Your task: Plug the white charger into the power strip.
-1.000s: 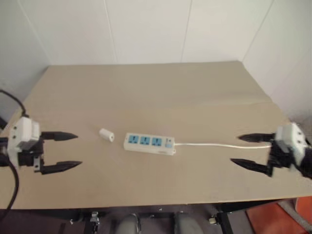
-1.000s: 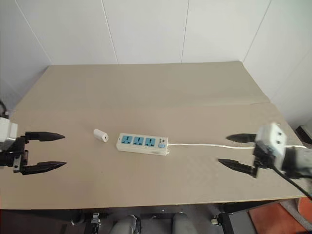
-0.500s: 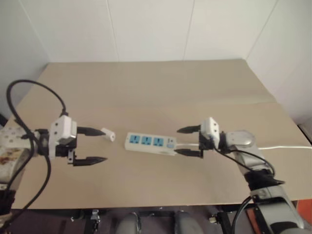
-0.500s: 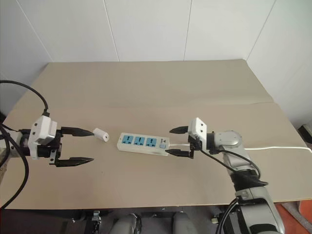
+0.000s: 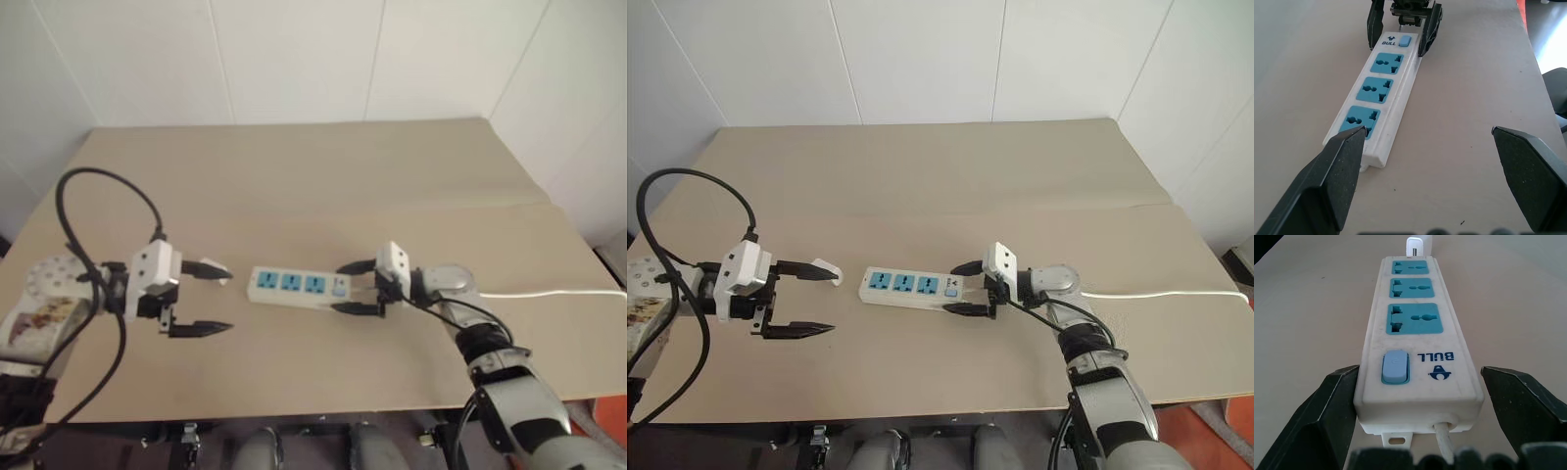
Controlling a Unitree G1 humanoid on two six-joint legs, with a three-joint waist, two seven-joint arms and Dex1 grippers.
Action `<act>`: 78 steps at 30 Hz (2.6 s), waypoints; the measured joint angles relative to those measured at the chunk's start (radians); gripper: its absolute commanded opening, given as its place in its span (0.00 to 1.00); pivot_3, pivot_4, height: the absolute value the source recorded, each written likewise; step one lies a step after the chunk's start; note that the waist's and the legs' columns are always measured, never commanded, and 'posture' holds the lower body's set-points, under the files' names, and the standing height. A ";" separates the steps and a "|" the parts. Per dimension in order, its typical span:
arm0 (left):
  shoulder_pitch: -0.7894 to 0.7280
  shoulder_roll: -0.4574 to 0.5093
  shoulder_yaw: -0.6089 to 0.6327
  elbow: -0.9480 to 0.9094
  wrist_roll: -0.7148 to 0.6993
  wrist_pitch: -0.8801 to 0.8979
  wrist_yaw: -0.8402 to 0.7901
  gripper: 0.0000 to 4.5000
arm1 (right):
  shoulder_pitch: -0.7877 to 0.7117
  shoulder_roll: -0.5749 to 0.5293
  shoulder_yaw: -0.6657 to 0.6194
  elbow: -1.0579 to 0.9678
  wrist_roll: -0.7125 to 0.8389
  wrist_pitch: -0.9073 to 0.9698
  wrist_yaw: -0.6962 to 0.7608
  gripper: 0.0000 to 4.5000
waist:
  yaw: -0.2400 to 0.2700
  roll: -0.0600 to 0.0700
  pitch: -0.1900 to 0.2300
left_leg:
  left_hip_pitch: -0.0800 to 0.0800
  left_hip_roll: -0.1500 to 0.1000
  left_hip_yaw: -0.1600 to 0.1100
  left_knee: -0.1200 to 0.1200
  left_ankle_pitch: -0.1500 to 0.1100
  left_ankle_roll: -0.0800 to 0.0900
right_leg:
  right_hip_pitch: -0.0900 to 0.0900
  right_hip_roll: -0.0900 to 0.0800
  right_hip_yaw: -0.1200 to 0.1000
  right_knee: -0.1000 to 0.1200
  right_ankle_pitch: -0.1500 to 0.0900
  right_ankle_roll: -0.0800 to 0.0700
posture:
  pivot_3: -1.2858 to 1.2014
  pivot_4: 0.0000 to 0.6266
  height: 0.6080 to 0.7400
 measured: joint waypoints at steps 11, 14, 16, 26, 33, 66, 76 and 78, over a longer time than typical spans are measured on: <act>0.004 0.000 0.000 -0.002 0.003 0.000 0.006 1.00 | 0.033 0.007 -0.001 0.020 -0.016 -0.050 -0.006 1.00 | -0.002 0.000 0.000 | 0.001 0.000 0.000 0.000 0.000 0.000 | 0.000 0.000 0.000 0.000 0.000 0.000 | 0.52 0.24 1.00; 0.004 0.000 0.000 -0.002 0.003 0.000 0.008 1.00 | 0.033 0.011 -0.002 0.020 -0.019 -0.053 -0.012 1.00 | -0.002 0.000 0.000 | 0.001 0.000 0.000 0.000 0.000 0.000 | 0.001 0.000 0.000 0.001 0.000 0.000 | 0.52 0.24 1.00; 0.003 -0.001 -0.001 -0.002 0.003 0.001 0.011 1.00 | 0.033 0.019 -0.002 0.021 -0.019 -0.053 -0.014 1.00 | -0.003 0.000 0.000 | 0.002 0.000 0.000 0.000 0.000 0.000 | 0.001 0.000 0.000 0.002 0.000 0.000 | 0.52 0.24 1.00; 0.006 -0.016 -0.004 -0.022 0.008 0.001 0.030 1.00 | 0.023 0.046 -0.006 0.041 -0.018 -0.047 -0.032 1.00 | -0.014 0.000 0.000 | 0.004 0.000 -0.001 0.000 0.000 0.000 | 0.001 0.000 0.001 0.005 0.000 0.000 | 0.52 0.24 1.00; 0.028 -0.018 -0.010 -0.023 0.020 0.001 0.039 1.00 | 0.008 0.055 -0.007 0.064 -0.018 -0.037 -0.033 0.76 | -0.021 0.000 0.000 | 0.005 0.000 -0.002 0.000 0.000 0.000 | 0.002 0.000 0.001 0.006 0.000 0.000 | 0.52 0.24 1.00; -0.966 -0.006 -0.729 0.739 0.483 -0.460 -0.227 1.00 | 0.202 0.012 0.082 -0.306 0.018 0.093 0.100 0.76 | -0.004 -0.002 0.001 | 0.003 -0.001 0.000 0.002 0.000 0.000 | 0.003 0.003 -0.001 0.005 -0.001 0.001 | 0.52 0.24 1.00; -1.127 -0.251 -0.920 1.119 0.748 -0.704 -0.225 1.00 | 0.194 0.042 0.115 -0.328 -0.017 0.093 0.050 0.76 | -0.029 -0.003 0.001 | -0.001 0.000 0.000 0.002 0.000 0.000 | -0.006 0.003 0.001 0.011 -0.001 0.002 | 0.52 0.24 1.00; -1.140 -0.270 -0.920 1.150 0.789 -0.730 -0.219 1.00 | 0.194 0.041 0.116 -0.329 -0.017 0.097 0.046 0.76 | -0.029 -0.003 0.001 | -0.001 0.000 0.000 0.002 0.000 0.000 | -0.006 0.003 0.001 0.011 -0.001 0.002 | 0.52 0.24 1.00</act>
